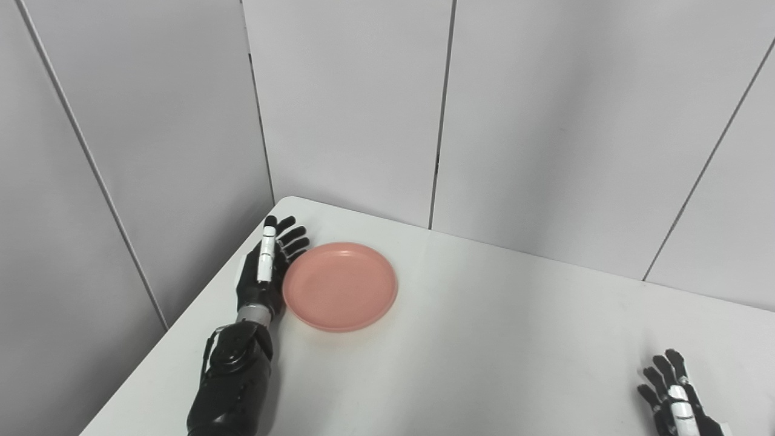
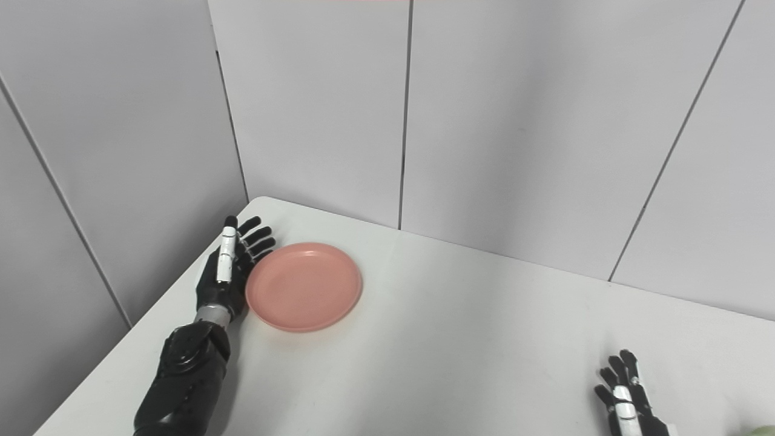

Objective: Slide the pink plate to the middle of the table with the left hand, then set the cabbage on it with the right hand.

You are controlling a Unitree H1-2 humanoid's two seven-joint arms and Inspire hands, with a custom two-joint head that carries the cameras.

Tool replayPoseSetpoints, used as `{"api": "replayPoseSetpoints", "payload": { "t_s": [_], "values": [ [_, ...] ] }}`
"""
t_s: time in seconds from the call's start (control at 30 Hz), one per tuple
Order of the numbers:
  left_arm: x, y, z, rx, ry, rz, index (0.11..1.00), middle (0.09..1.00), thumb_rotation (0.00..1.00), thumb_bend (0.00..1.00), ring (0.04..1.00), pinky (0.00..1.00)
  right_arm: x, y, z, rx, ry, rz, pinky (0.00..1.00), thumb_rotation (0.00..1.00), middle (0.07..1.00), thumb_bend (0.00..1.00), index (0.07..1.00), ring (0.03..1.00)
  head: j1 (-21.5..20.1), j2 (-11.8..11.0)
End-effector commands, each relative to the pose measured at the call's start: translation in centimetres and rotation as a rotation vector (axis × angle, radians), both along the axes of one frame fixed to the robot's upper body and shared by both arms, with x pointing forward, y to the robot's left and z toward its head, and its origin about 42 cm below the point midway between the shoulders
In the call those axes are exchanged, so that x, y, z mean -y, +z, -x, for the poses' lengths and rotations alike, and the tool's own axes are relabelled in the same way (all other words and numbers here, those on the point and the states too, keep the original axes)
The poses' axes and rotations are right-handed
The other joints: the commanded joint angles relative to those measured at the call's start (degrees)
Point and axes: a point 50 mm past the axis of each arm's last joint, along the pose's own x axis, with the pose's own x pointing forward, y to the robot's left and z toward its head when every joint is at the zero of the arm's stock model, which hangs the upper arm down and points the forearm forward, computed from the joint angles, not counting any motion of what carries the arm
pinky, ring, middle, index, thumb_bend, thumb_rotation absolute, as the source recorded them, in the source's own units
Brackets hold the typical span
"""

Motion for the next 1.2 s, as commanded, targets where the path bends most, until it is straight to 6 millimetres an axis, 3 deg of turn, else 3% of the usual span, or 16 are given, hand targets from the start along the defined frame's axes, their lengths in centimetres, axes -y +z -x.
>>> {"api": "replayPoseSetpoints", "payload": {
  "t_s": [0.0, 0.37, 0.63, 0.9, 1.17],
  "values": [
    [0.9, 1.3, -1.1, 0.045, -0.053, -0.007, 0.723, 0.723, 0.88, 0.74, 0.725, 0.72, 0.7, 0.6, -0.2, 0.014, -0.028, 0.015, 1.00, 0.88, 0.977, 0.70, 1.000, 0.965, -0.06, 0.03],
    [4.6, 0.7, -1.1, 0.023, -0.186, -0.013, 0.735, 0.739, 0.86, 0.72, 0.735, 0.73, 0.5, 0.6, -0.1, 0.009, -0.027, 0.010, 1.00, 0.88, 0.985, 0.71, 1.000, 0.973, -0.87, 0.56],
    [8.9, 1.3, -0.7, 0.017, -0.324, -0.025, 0.768, 0.780, 0.84, 0.73, 0.778, 0.77, 0.3, 1.0, -0.2, 0.015, -0.032, 0.003, 1.00, 0.87, 0.973, 0.71, 1.000, 0.963, -3.42, 2.75],
    [12.2, 1.7, 0.6, 0.006, -0.400, -0.042, 0.803, 0.816, 0.87, 0.70, 0.815, 0.82, -0.3, 1.6, -0.2, 0.032, -0.009, 0.014, 1.00, 0.93, 0.997, 0.63, 1.000, 0.995, -7.13, 4.22],
    [15.5, 1.3, 2.3, 0.017, -0.502, -0.017, 0.814, 0.824, 0.86, 0.67, 0.829, 0.84, -0.2, 1.6, -0.2, 0.055, -0.016, 0.028, 1.00, 0.91, 0.988, 0.55, 1.000, 0.982, -10.56, 5.59]
  ]
}}
